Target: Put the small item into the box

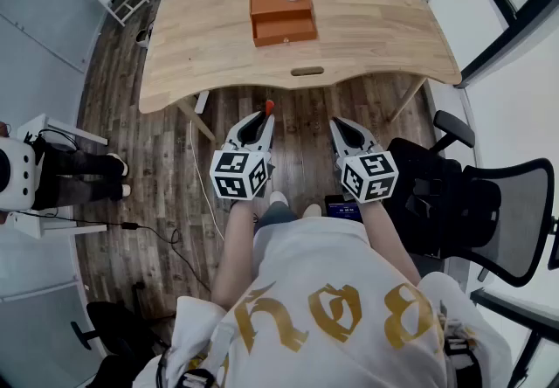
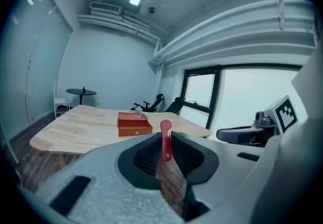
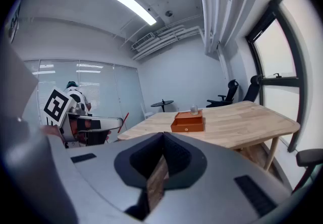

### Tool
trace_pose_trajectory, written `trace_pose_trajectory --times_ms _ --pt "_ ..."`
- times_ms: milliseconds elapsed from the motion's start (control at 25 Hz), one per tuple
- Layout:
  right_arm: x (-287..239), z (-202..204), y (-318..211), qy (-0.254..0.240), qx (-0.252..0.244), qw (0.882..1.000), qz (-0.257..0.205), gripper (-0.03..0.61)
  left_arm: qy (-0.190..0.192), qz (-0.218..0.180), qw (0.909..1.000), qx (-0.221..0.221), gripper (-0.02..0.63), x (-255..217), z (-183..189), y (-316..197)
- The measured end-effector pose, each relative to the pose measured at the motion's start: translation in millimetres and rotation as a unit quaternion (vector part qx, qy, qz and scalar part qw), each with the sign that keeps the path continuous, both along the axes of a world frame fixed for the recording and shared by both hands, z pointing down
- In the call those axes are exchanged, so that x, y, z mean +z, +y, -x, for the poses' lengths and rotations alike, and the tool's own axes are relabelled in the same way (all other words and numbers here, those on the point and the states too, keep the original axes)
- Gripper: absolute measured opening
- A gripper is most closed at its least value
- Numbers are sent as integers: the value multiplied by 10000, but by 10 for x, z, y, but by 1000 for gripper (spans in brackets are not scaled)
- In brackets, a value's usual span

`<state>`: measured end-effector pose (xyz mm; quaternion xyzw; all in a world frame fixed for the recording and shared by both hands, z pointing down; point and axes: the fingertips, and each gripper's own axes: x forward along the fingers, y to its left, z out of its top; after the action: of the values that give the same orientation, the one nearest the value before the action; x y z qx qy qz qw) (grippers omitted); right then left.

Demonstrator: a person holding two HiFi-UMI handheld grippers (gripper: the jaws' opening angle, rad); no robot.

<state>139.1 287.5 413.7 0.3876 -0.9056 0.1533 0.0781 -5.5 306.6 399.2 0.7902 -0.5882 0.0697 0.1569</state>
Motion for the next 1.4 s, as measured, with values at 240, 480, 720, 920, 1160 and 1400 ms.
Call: trace_pose_trajectory --times_ms 240,480,720,920,1160,1400 --pt "16 -55 34 -52 2 10000 54 12 -55 6 10000 -4 57 4 -58 26" --pt "-2 -149 27 -306 98 9993 177 12 -135 5 9999 31 57 -51 -123 37" --pt "64 -168 -7 -284 73 9993 232 12 -134 37 9999 -6 57 -20 -138 -33" --pt "105 -183 -222 -262 99 9993 258 12 -148 66 9999 33 57 38 -159 -218" --pt "185 -120 -591 -213 128 9993 289 12 -76 65 9999 8 57 99 -42 -640" --pt "296 -73 -1315 -83 314 9987 399 12 23 192 9997 168 57 264 17 -1374"
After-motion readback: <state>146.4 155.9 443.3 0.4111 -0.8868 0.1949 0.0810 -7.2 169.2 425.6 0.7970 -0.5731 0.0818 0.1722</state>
